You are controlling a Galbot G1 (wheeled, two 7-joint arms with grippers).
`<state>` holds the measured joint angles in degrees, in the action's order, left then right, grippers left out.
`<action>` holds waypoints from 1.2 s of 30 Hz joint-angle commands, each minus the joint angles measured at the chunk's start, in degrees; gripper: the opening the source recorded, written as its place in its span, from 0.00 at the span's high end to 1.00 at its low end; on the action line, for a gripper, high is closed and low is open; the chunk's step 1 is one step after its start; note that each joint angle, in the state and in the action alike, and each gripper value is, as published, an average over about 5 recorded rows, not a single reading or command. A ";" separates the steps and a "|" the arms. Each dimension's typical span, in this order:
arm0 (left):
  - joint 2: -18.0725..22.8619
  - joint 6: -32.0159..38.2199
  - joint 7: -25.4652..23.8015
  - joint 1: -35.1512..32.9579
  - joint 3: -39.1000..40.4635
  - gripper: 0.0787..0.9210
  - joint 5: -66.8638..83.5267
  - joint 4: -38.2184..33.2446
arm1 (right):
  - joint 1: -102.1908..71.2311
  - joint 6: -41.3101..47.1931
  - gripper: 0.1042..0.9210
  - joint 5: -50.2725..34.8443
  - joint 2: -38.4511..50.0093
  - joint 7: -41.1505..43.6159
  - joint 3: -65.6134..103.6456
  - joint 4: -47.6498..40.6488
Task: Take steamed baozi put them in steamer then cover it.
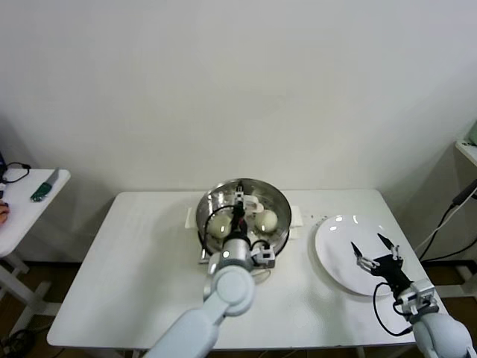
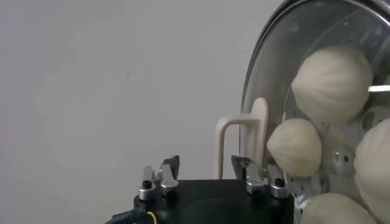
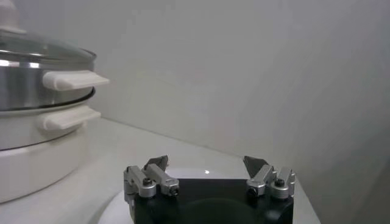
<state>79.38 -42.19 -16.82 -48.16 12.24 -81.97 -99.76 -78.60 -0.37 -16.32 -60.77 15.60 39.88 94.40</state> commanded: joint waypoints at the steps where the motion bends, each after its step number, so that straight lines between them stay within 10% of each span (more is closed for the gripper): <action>1: -3.66 -2.81 -1.40 -1.64 -0.32 0.33 4.72 -7.18 | 0.36 3.29 0.12 -0.76 -0.02 0.01 -0.14 0.57; 13: -10.26 -2.68 0.27 -9.31 -5.17 0.12 10.08 -19.12 | 1.69 4.90 0.12 -1.58 -0.24 -0.92 -0.84 0.71; 22: -14.15 9.80 18.59 -21.44 -24.36 0.12 42.34 -26.91 | 1.22 3.56 0.12 -0.17 -0.35 0.68 -0.78 0.87; 36: -4.58 41.81 28.57 -39.39 -46.26 0.12 83.17 -17.63 | -0.63 0.41 0.12 0.08 -2.76 3.00 -0.45 2.17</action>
<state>69.36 -37.09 3.17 -73.91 -17.10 -32.36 -121.33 -78.41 1.59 -16.27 -62.43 17.29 39.06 95.99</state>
